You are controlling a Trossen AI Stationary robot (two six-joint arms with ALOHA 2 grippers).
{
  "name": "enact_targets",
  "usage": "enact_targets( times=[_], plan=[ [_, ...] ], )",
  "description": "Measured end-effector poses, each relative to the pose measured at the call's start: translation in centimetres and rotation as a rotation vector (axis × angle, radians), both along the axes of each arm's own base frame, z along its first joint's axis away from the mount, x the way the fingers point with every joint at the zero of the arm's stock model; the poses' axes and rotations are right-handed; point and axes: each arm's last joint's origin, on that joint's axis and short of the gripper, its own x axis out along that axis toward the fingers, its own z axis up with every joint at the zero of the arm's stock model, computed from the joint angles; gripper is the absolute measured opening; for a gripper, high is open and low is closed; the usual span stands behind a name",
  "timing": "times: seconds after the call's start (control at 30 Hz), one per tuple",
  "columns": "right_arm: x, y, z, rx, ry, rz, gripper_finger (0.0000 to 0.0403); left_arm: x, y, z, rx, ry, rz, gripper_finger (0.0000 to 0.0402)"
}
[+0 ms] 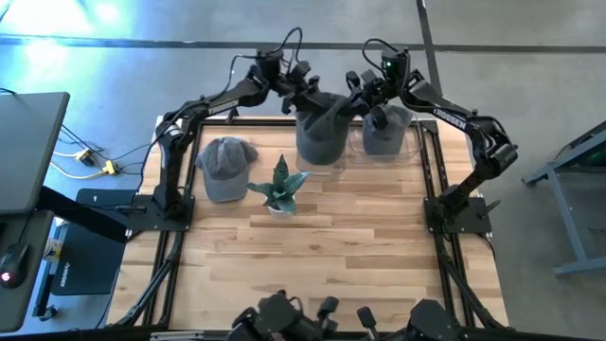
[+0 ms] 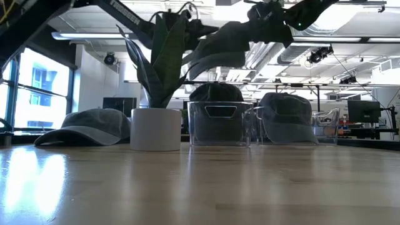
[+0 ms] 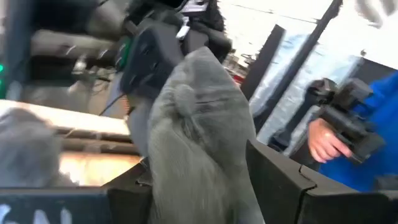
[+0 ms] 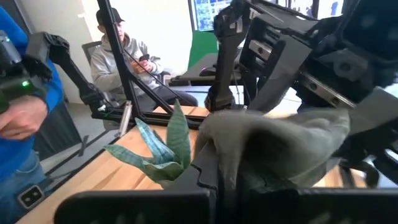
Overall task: Pick & Place hat
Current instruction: Put the green cap into the left transparent bin
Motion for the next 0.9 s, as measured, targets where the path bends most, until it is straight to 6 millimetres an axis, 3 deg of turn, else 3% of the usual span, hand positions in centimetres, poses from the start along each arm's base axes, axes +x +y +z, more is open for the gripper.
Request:
enact_targets(
  times=[0.1, 0.33, 0.47, 0.63, 0.77, 0.9],
  plan=[
    [0.0, 0.1, -0.1, 0.024, 0.013, 0.003, 0.0003, 1.4, -0.4, 0.9, 0.046, -0.04, -0.078, 0.0175],
    [-0.8, -0.2, 0.0, 0.075, 0.043, -0.024, 0.0005, 1.7, -0.9, 2.5, 0.104, -0.078, -0.201, 0.0159],
    [-1.2, -0.2, -0.1, 0.111, 0.064, -0.02, 0.0007, 1.2, -0.5, 3.0, 0.123, -0.086, -0.235, 0.011],
    [-1.2, 0.2, -0.3, 0.266, 0.125, 0.032, 0.0014, 0.4, 0.3, 3.7, 0.142, -0.097, -0.229, 0.002],
    [-1.1, 0.3, -0.3, 0.383, 0.181, 0.026, 0.0047, 0.2, 0.6, 3.7, 0.142, -0.096, -0.22, 0.0016],
    [-1.8, -0.3, 0.0, 0.471, 0.201, 0.042, 0.0111, 0.3, 0.6, 3.7, 0.14, -0.099, -0.198, 0.002]
  ],
)
